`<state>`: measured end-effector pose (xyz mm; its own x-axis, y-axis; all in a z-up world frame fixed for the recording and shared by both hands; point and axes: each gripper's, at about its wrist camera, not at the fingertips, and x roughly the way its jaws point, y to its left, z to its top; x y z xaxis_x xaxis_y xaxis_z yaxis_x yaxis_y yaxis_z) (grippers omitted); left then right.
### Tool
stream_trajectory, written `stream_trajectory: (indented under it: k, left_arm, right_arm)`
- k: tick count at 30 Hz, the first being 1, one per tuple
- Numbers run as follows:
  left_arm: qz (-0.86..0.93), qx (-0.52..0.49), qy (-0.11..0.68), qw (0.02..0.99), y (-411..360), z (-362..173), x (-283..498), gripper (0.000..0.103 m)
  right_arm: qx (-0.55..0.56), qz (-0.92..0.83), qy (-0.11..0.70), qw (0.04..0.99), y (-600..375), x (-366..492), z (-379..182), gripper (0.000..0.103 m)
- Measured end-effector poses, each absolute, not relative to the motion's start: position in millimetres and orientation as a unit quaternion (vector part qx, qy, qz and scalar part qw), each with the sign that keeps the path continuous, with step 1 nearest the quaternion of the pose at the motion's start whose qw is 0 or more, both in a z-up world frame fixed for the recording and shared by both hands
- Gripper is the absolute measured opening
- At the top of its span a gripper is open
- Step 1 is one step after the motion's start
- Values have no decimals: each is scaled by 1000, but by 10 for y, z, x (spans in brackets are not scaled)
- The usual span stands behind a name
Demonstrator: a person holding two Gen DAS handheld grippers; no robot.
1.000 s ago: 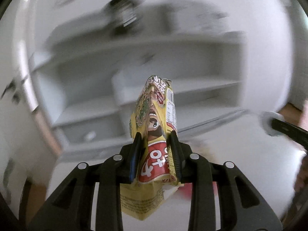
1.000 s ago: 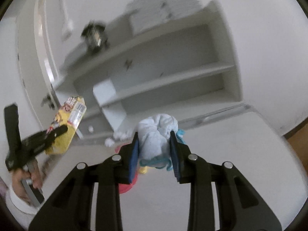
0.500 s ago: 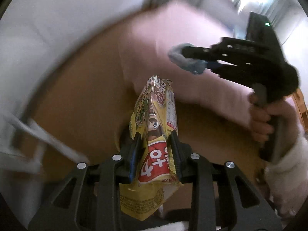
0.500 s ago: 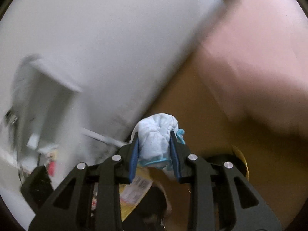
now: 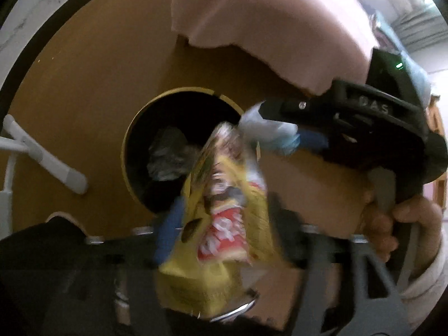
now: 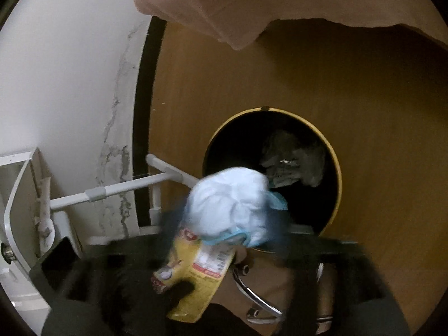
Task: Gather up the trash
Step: 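Carry blue cloth and snack bag to the black bin and open both tools, then move both open tools back to the desk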
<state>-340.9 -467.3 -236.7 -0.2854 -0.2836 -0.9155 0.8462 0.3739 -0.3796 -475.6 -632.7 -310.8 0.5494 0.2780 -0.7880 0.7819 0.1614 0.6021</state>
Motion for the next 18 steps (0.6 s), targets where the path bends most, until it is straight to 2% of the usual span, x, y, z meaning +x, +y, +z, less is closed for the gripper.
stream_trajectory:
  k: [1, 5, 8, 13, 18]
  left_arm:
    - [-515, 223, 610, 560, -4653, -2342, -3402, 96]
    - [-541, 232, 560, 583, -4631, -2190, -3494, 96]
    - [-566, 223, 504, 613, -4589, -1836, -3598, 96]
    - [-601, 188, 377, 679, -4304, -803, -3763, 96]
    - [-575, 152, 278, 754, -3687, 236, -3601, 96]
  right_arm:
    - [612, -207, 432, 629, -6323, -4735, -3082, 93]
    - [612, -236, 423, 625, -6421, -4893, -3022, 93]
    - [581, -294, 417, 634, -6465, -5022, -2819, 93]
    - [420, -434, 399, 690, -6418, -5022, -2044, 94]
    - [249, -477, 323, 778, -6030, -4775, -1065, 96]
